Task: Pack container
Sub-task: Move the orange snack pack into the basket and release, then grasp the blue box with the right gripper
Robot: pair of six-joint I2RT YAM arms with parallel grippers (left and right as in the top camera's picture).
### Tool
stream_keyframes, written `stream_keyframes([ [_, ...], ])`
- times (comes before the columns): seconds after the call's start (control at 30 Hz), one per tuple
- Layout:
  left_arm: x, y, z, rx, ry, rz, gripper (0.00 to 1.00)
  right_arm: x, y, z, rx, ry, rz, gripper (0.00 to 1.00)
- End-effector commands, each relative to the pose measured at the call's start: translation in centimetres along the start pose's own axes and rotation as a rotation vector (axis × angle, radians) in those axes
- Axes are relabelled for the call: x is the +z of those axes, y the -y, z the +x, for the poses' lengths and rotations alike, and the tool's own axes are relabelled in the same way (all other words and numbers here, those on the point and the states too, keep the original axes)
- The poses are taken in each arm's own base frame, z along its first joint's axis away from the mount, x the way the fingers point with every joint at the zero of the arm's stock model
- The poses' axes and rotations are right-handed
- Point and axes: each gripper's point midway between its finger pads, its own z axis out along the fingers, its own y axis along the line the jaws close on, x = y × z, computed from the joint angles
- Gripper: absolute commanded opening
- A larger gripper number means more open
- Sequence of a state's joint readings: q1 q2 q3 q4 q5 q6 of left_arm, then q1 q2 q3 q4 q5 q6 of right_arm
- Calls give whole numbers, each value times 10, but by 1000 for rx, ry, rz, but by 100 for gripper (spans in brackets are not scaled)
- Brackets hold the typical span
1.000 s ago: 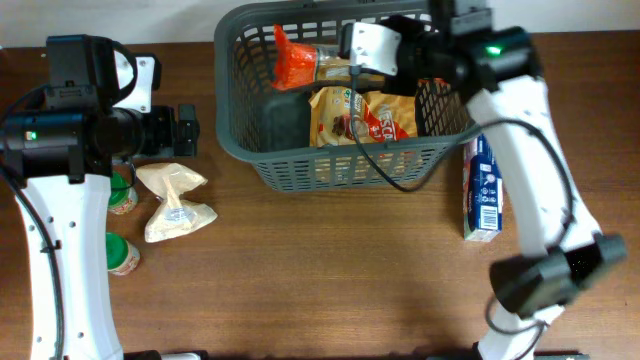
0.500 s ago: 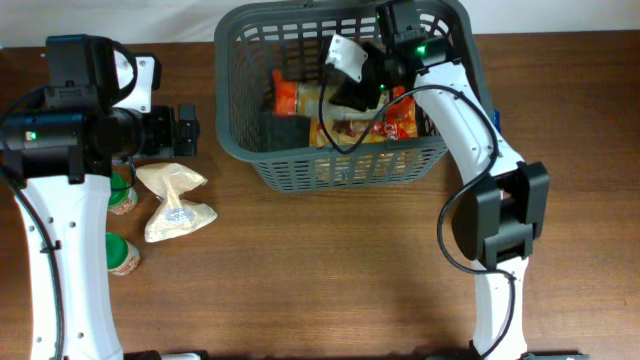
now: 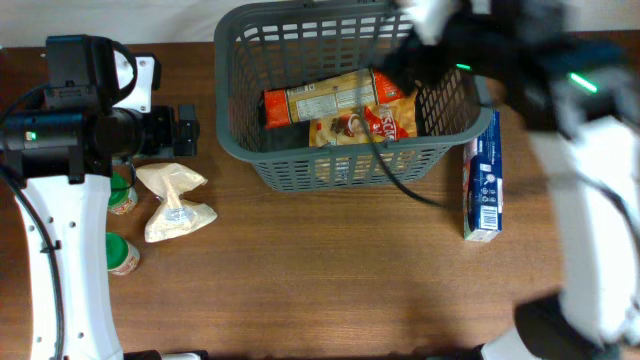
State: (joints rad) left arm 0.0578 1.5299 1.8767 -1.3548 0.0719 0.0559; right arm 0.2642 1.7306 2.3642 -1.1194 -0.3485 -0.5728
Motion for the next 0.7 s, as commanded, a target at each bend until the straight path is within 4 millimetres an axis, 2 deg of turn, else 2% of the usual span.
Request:
stream_keyframes([
  [0.0, 1, 0, 1, 6, -3, 5, 99, -83, 69, 18, 212, -64, 404, 98],
  [0.07, 1, 0, 1, 6, -3, 5, 99, -116, 99, 38, 374, -62, 537, 99],
  [0.13, 1, 0, 1, 5, -3, 5, 99, -144, 129, 70, 613, -51, 652, 99],
  [0.2, 1, 0, 1, 5, -2, 5, 99, -157, 148, 113, 829, -80, 707, 99],
  [0.27, 1, 0, 1, 6, -3, 5, 99, -158, 160, 158, 984, -152, 725, 99],
  [0.33, 1, 0, 1, 6, -2, 5, 99, -146, 165, 213, 1112, -273, 705, 99],
  [0.4, 1, 0, 1, 6, -3, 5, 99, -125, 163, 258, 1201, -380, 658, 99],
  [0.43, 1, 0, 1, 5, -3, 5, 99, -111, 160, 281, 1243, -433, 624, 96],
  [0.53, 1, 0, 1, 6, -3, 5, 99, -69, 143, 333, 1336, -569, 515, 93],
  [0.67, 1, 0, 1, 6, -2, 5, 99, -20, 109, 389, 1367, -752, 378, 93],
])
